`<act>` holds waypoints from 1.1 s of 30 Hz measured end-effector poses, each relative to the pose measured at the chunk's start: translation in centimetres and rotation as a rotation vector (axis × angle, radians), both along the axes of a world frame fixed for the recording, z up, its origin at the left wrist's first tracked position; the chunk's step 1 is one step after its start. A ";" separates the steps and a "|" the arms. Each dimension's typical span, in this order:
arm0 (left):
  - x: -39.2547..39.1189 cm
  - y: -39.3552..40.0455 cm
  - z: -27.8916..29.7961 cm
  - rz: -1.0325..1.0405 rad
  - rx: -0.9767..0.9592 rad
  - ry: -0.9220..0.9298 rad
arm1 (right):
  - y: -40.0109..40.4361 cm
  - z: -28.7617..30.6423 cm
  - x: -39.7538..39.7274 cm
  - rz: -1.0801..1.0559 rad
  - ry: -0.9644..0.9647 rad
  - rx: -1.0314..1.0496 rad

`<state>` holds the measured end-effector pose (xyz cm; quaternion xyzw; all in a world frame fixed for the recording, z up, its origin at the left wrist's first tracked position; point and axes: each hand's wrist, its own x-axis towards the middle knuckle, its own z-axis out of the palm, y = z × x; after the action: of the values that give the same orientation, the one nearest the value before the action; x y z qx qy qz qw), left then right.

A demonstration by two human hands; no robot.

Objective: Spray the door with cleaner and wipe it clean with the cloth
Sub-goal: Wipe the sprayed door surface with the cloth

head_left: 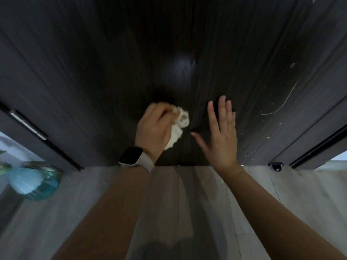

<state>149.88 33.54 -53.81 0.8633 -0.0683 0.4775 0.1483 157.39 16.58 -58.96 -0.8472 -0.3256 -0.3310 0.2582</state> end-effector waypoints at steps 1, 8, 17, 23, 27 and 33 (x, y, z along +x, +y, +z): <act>0.7 -0.6 2.0 0.019 -0.041 -0.094 | 0.1 0.0 0.0 0.000 0.001 0.008; 2.0 -2.3 1.7 0.122 -0.240 -0.234 | -0.5 0.2 0.2 0.008 -0.018 -0.016; 1.2 -2.0 0.5 0.073 -0.034 -0.025 | -1.3 0.5 0.1 0.026 -0.022 -0.058; 2.0 -1.6 7.9 0.215 -0.262 -0.363 | -2.4 1.7 -0.3 0.094 -0.005 -0.095; 1.3 -2.0 5.3 0.242 -0.121 -0.188 | -4.4 3.7 0.2 0.071 -0.085 -0.087; 1.4 -1.8 4.5 0.273 0.024 -0.113 | -5.4 3.6 1.6 0.037 -0.032 -0.110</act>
<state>151.24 31.72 -49.30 0.8381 0.0359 0.5401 0.0677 159.02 11.21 -55.32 -0.8485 -0.3631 -0.3213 0.2120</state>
